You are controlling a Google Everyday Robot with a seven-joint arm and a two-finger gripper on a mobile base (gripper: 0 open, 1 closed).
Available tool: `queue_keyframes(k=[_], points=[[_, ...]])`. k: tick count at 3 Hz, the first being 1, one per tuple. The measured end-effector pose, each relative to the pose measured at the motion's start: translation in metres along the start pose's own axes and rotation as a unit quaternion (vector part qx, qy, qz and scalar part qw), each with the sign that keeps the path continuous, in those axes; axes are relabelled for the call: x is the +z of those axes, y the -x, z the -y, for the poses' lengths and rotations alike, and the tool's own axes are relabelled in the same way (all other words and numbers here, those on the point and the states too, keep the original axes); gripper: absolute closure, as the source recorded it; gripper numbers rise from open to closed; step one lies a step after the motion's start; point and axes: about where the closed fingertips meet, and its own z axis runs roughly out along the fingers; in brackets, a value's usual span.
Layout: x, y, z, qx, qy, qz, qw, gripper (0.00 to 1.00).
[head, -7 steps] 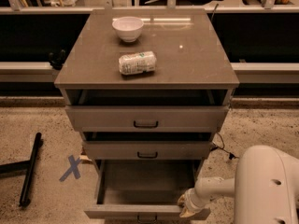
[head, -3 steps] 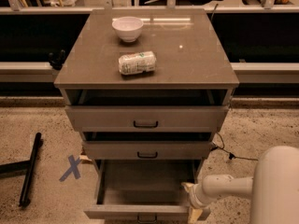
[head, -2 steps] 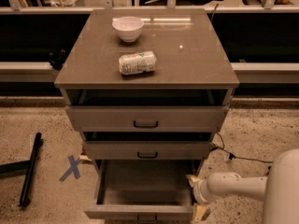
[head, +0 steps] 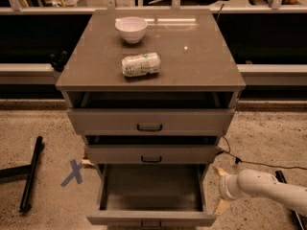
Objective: Open bottom drawer
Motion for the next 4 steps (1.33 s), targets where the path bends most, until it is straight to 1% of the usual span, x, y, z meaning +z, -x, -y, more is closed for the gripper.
queue_keyframes(k=[1,2,3,4], points=[[-0.042,-0.017,0.018,0.025,-0.03,-0.01,0.9992,0.0],[-0.095,-0.014,0.044,0.024,-0.069,-0.017,0.9972,0.0],[-0.096,-0.014,0.045,0.024,-0.069,-0.017,0.9971,0.0],[-0.117,-0.016,0.07,0.014,-0.102,-0.023,0.9944,0.0]])
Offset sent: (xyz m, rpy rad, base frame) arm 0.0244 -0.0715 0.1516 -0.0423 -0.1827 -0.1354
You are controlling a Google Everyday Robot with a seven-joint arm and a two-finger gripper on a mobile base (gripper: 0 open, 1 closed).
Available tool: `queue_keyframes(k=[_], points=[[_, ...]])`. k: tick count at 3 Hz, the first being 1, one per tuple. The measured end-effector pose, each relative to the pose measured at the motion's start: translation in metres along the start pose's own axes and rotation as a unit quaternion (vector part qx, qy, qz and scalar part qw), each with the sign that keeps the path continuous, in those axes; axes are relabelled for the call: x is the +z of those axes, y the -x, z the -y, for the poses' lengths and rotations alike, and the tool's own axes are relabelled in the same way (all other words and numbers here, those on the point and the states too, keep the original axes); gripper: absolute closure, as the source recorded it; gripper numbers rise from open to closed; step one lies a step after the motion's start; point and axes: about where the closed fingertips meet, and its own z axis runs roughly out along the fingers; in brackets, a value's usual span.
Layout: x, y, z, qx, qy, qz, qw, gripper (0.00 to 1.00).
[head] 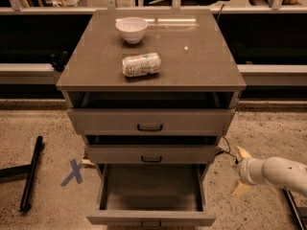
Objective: Open bottom drawer
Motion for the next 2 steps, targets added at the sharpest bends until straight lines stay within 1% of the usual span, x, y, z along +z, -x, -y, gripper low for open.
queue_keyframes(k=[1,2], points=[[-0.034,-0.01,0.05,0.001,-0.048,0.001,0.9988,0.0],[-0.073,-0.014,0.102,0.004,-0.103,0.014,0.9946,0.0]])
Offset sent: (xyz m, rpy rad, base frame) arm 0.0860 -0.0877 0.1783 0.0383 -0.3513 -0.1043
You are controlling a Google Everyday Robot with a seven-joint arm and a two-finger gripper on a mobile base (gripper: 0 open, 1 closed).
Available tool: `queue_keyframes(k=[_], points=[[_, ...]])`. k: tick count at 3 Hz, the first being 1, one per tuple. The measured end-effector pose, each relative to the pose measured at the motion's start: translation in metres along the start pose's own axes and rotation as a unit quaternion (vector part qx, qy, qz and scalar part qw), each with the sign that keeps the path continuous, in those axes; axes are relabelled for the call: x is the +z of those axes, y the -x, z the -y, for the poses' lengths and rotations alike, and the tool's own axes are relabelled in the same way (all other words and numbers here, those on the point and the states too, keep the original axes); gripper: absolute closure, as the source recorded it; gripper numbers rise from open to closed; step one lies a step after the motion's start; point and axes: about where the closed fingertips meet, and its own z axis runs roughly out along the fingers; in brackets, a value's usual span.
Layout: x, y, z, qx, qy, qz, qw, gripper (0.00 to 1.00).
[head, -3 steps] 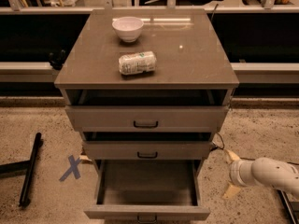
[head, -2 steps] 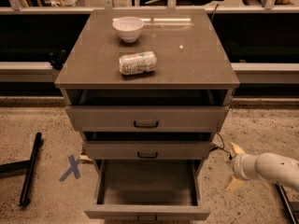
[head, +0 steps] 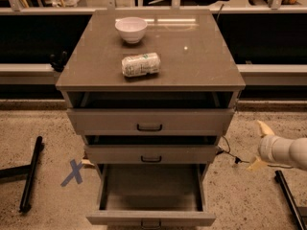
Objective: Open bottom drawer
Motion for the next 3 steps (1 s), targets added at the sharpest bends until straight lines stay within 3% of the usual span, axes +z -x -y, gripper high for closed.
queue_keyframes(k=[1,2,3], points=[[-0.029,0.018,0.044,-0.014,-0.048,0.022,0.9985,0.0],[-0.06,0.057,0.081,-0.043,-0.089,0.063,0.9931,0.0],[-0.059,0.06,0.081,-0.045,-0.089,0.065,0.9929,0.0]])
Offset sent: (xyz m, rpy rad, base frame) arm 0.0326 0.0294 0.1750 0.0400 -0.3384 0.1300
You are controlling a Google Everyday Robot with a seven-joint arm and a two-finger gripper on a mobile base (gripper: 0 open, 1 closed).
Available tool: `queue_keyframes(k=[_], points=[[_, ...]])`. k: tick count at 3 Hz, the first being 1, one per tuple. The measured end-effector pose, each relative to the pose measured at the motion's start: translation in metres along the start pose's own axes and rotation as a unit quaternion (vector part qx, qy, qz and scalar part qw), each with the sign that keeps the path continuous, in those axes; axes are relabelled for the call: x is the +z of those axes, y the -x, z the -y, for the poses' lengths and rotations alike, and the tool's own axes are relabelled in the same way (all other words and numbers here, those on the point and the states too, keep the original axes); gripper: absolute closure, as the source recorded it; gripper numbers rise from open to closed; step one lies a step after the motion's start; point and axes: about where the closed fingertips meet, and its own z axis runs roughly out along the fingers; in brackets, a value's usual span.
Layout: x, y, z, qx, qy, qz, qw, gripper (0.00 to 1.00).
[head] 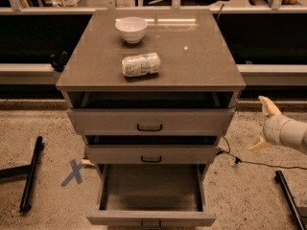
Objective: Open bottom drawer
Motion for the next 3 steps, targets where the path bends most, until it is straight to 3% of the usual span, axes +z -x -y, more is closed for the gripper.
queue_keyframes(k=[1,2,3], points=[[-0.001,0.01,0.012,0.001,-0.01,0.019,0.9998,0.0],[-0.014,0.042,0.043,-0.017,-0.04,0.06,0.9973,0.0],[-0.029,0.078,0.073,-0.049,-0.074,0.095,0.9915,0.0]])
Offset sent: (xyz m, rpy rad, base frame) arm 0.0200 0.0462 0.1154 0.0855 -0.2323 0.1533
